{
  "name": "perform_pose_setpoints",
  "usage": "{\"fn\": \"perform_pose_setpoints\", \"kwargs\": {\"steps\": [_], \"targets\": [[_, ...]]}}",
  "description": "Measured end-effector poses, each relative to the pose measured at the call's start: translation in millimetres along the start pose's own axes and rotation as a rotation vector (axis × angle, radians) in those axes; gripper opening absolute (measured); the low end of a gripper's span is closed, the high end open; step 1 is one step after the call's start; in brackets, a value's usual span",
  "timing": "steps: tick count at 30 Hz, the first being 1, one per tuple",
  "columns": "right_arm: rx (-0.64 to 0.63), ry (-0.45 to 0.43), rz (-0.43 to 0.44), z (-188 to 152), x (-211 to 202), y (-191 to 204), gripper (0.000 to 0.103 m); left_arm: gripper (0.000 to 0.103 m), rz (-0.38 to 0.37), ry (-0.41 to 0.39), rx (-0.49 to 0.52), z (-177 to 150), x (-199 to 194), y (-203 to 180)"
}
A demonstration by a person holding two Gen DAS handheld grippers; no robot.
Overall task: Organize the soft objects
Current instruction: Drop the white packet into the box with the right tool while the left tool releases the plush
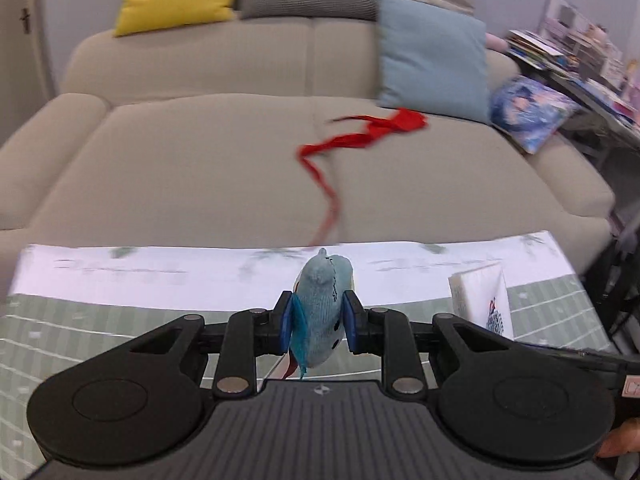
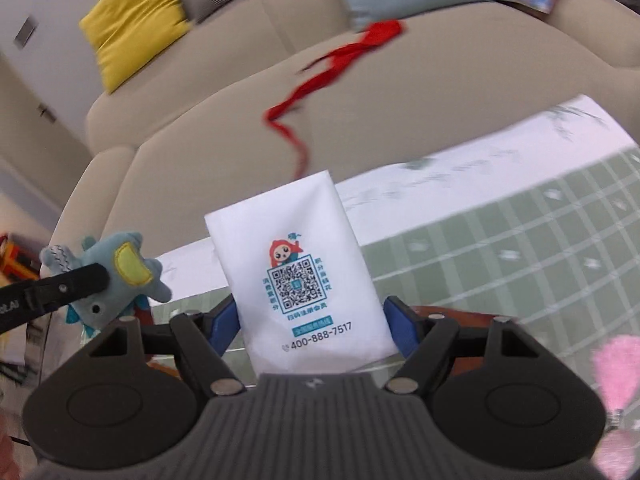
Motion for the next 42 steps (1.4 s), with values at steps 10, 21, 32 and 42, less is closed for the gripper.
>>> {"fn": "perform_pose_setpoints", "kwargs": {"steps": [10,21,32,42], "targets": [[-0.189,0.049,0.147,-43.8,27.0,165.6,0.075,0.028,0.041,0.027,-0.087,-41.9,-30.8,108.5],[-0.347,0.206,0.197,-130.9,50.8,231.7,0.074,0.028,0.055,0.124,-0.125,-97.5,-23.6,174.4],[-0.476,0.259,0.137,-158.4,80.2,231.6,0.075,0.028,0.022,0.079,-0.043,-108.8,-17.5,183.4],[-0.560,0.239,0.084,-161.3,82.3,234.1,0.077,0.028,0.013,0.097,-0.111,-109.9,-18.5,192.2]]}}
Point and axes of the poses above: each gripper's, at about its wrist camera, not at the fingertips, and x roughly the way its jaws point, y to its left, z to its top, the point moved 9 cm from there along x, roughly the way its jaws point, and after that the axes turned 4 degrees about -x, right-handed, at the moved point
